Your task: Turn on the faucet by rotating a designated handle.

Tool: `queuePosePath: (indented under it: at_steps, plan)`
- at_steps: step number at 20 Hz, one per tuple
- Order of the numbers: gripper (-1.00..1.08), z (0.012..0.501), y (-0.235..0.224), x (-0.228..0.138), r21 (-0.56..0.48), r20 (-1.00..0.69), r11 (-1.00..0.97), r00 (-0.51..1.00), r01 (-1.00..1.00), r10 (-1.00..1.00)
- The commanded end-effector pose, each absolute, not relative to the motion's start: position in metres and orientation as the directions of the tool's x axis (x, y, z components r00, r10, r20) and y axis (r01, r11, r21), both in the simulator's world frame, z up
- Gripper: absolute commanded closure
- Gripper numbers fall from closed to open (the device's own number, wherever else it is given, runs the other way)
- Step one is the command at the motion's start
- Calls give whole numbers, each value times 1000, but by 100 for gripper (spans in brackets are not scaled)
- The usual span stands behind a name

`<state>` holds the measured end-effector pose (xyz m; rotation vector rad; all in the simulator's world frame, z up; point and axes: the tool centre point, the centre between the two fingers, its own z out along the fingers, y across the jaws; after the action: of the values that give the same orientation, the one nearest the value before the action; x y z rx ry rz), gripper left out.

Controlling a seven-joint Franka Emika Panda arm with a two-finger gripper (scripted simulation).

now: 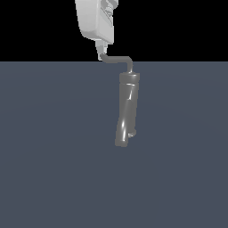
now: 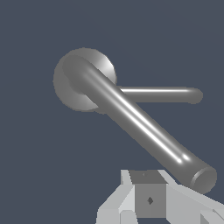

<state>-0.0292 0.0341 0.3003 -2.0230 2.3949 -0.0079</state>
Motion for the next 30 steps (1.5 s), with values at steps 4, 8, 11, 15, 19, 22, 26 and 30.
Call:
queuePosePath:
  at_steps: [4,8,11,15,19,22,26,30]
  plan:
    - [108,300,20,-48,-2,0,175,-175,-985,-985]
    - [108,300,14,-60,-2,0,174,-174,-985,-985]
    - [108,300,9,-69,-1,0,174,-174,-985,-985]
    - [108,300,11,-71,-4,0,167,-167,-986,-986]
    - [108,300,-13,-77,-3,0,169,-169,-986,-986]
    - [108,300,-31,-82,-2,0,170,-170,-985,-985]
    - [108,300,-56,-89,-1,0,172,-172,-985,-985]
    - [108,300,-43,-89,-1,0,134,-134,-991,-991]
